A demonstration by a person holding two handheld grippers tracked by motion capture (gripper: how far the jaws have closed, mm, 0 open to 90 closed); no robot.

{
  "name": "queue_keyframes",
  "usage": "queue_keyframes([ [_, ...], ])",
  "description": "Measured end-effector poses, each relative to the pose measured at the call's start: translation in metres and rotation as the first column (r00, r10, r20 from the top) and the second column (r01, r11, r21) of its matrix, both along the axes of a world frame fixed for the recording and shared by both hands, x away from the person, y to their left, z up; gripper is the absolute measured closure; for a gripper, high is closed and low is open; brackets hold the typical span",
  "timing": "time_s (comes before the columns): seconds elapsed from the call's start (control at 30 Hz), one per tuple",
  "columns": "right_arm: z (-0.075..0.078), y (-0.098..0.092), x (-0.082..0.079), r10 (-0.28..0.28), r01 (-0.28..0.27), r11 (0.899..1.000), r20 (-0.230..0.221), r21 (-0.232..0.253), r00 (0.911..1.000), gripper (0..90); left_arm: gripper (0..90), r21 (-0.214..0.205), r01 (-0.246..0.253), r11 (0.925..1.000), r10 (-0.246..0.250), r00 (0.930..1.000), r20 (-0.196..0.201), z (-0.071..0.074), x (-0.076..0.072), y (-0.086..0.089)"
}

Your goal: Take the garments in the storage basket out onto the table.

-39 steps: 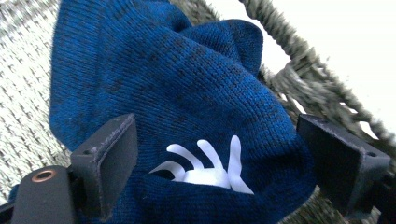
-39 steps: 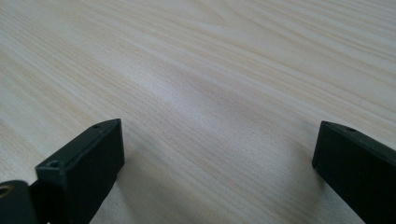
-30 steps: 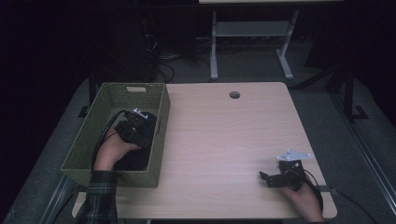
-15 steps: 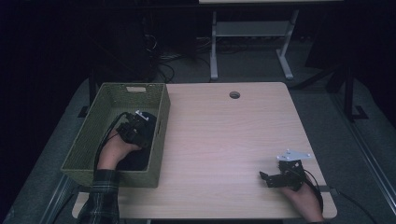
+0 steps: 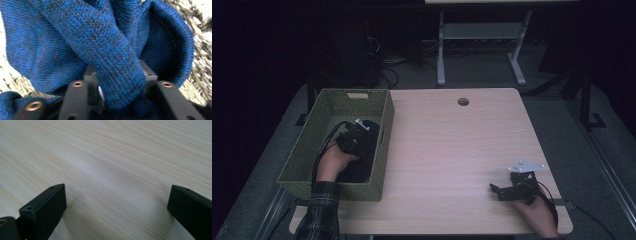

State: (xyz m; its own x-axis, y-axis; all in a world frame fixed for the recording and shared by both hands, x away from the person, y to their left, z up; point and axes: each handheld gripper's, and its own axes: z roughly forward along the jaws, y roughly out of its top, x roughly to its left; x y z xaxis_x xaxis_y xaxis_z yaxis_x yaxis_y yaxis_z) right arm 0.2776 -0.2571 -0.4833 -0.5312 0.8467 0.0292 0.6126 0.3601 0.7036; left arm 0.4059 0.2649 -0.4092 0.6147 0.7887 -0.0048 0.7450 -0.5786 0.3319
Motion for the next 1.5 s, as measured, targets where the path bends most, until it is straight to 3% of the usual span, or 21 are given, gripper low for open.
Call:
queue_keyframes([
  [0.13,0.000,0.000,0.000,0.000,0.000,1.000,0.000,0.000,1.0000,1.8,69.4,-0.031,-0.023,0.9993,0.023,0.9997,-0.009,0.002,0.001,0.005],
  [0.37,0.000,0.000,0.000,0.000,0.000,1.000,0.001,0.000,1.0000,1.8,70.4,-0.023,-0.010,0.9997,0.010,1.0000,0.001,0.011,-0.001,0.005],
  [0.5,0.000,0.000,0.000,0.001,-0.001,1.000,0.001,-0.001,1.0000,1.9,70.4,-0.045,-0.032,0.9985,0.031,0.9995,-0.005,0.018,0.000,0.009],
  [0.77,0.000,0.000,0.000,0.001,-0.001,1.000,0.001,-0.002,1.0000,2.0,70.7,-0.077,-0.017,0.9969,0.019,0.9996,0.023,0.040,-0.004,0.017],
  [0.87,0.000,0.000,0.000,-0.001,0.001,1.000,-0.003,0.000,1.0000,2.0,70.8,-0.092,-0.010,0.9957,0.011,0.9998,0.013,0.047,-0.004,0.019],
  [0.97,0.000,0.000,0.000,0.000,0.000,1.000,-0.003,0.001,1.0000,2.1,70.8,-0.092,-0.004,0.9957,0.004,1.0000,0.005,0.055,-0.004,0.020],
  [1.33,0.000,0.000,0.000,0.001,-0.001,1.000,-0.004,0.000,1.0000,2.1,70.6,-0.076,-0.001,0.9971,0.004,0.9989,0.046,0.093,-0.008,0.028],
  [1.5,0.000,0.000,0.000,0.001,-0.001,1.000,-0.003,0.001,1.0000,2.1,70.6,-0.081,0.010,0.9967,-0.006,0.9989,0.046,0.104,-0.009,0.030],
])
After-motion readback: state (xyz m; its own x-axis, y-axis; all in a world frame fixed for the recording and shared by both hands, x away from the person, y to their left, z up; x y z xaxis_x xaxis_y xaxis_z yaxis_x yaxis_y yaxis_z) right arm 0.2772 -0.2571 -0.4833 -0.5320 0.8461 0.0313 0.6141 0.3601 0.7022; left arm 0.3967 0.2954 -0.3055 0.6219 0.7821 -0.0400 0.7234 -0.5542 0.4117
